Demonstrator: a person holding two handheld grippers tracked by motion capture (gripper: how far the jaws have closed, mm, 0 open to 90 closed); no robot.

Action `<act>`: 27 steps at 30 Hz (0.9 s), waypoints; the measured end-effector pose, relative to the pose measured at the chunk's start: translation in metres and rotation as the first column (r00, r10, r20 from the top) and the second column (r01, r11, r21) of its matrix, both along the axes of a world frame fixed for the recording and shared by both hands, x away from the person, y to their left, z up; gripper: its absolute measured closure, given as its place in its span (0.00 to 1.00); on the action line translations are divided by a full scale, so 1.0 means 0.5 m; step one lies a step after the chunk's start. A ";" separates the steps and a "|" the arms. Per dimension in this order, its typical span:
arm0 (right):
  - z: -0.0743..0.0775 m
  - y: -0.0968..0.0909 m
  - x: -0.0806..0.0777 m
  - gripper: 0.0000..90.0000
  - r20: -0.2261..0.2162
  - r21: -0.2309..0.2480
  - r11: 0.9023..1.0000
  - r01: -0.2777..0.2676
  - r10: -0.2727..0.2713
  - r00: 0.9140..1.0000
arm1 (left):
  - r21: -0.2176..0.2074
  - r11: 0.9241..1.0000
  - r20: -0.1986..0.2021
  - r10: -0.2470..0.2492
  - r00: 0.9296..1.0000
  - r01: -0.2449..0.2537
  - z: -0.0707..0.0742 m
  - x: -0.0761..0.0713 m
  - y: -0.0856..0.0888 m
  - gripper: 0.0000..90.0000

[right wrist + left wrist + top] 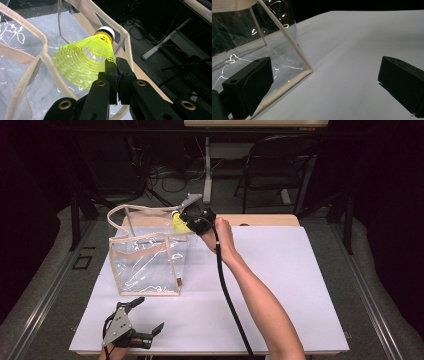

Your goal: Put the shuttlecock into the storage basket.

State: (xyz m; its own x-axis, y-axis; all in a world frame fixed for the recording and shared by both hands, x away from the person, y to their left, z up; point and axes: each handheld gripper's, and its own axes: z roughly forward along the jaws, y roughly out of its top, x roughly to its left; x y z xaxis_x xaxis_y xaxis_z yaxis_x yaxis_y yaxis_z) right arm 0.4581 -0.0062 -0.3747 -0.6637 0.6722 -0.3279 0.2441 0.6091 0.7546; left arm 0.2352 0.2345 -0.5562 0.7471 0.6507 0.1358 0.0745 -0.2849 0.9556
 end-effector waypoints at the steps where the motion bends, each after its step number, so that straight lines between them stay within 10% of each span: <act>1: -0.001 0.000 0.000 0.98 0.002 0.000 1.000 -0.001 0.001 1.000 | 0.000 1.000 0.000 -0.001 1.000 0.001 0.000 0.000 0.000 0.00; 10: 0.000 -0.005 -0.003 0.84 0.007 0.007 1.000 0.000 0.000 1.000 | 0.001 1.000 0.000 -0.001 1.000 0.001 0.000 0.000 0.000 0.00; 16: 0.007 -0.024 -0.008 0.50 -0.017 0.056 0.998 0.001 0.000 1.000 | 0.004 1.000 0.001 -0.002 1.000 0.002 0.000 0.000 -0.001 0.00; 27: 0.017 -0.074 -0.020 0.22 -0.085 0.176 0.984 -0.020 0.035 0.996 | 0.004 1.000 -0.007 -0.001 1.000 0.001 -0.001 0.005 -0.008 0.00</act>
State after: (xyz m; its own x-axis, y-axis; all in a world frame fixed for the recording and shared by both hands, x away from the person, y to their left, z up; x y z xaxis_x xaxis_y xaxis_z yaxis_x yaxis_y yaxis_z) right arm 0.4480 -0.0435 -0.3661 -0.7039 0.6950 -0.1467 0.2991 0.4773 0.8263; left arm 0.2377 0.2307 -0.5567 0.7489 0.6492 0.1332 0.0806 -0.2887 0.9540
